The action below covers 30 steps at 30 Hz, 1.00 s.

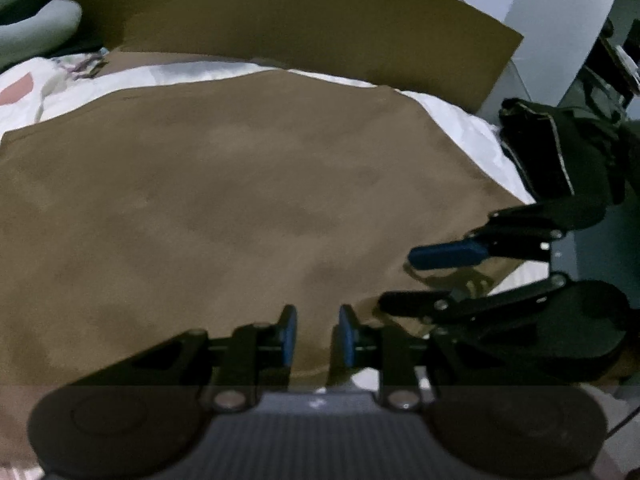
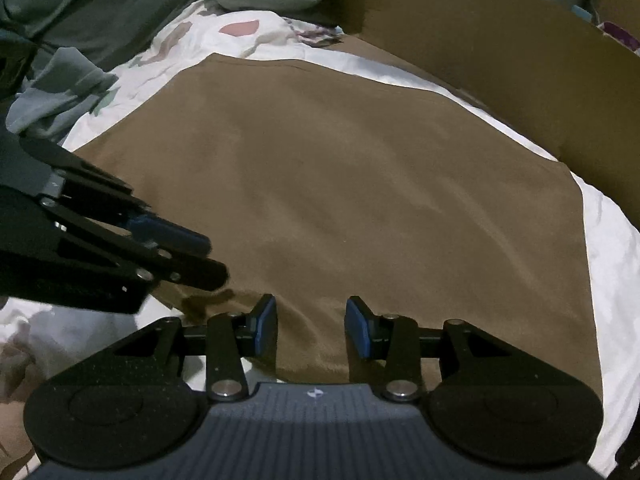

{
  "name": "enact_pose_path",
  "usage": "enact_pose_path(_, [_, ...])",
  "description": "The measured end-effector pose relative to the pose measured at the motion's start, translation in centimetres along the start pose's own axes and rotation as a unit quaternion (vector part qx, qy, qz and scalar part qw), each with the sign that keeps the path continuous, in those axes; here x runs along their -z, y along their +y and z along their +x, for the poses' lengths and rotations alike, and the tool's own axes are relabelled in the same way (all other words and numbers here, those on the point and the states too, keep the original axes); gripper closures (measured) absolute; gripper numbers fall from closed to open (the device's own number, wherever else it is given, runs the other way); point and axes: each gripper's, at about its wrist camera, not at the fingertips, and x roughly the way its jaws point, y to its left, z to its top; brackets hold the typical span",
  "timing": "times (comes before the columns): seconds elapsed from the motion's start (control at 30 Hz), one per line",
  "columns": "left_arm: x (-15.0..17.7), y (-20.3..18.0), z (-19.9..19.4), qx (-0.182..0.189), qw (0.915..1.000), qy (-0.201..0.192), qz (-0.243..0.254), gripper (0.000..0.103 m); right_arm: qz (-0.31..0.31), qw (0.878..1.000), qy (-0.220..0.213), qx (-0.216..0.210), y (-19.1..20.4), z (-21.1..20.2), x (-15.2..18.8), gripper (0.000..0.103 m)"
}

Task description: Fold clothes

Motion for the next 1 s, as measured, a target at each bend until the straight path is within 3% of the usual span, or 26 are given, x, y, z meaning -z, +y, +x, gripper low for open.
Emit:
enact_pose_path(0.13, [0.1,0.0,0.6,0.002,0.9999,0.008,-0.005,0.084,0.016,1.0,0.011,-0.01,-0.1,0.7,0.0,0.059])
enact_pose_path(0.4, [1.3,-0.6,1.3,0.003,0.9994,0.032,0.011,0.083,-0.001,0.999,0.042,-0.01,-0.3,0.3,1.3,0.059])
enact_pose_path(0.7, [0.9,-0.2,0.7,0.0,0.9993,0.036,-0.008,0.083,0.047,0.998,0.001,0.041,-4.2,-2.7,1.9,0.059])
enact_pose_path(1.0, [0.7,-0.2,1.1,-0.003,0.9992,0.039,-0.01,0.083,0.069,0.992,0.025,0.101,-7.3,-2.1,3.8,0.059])
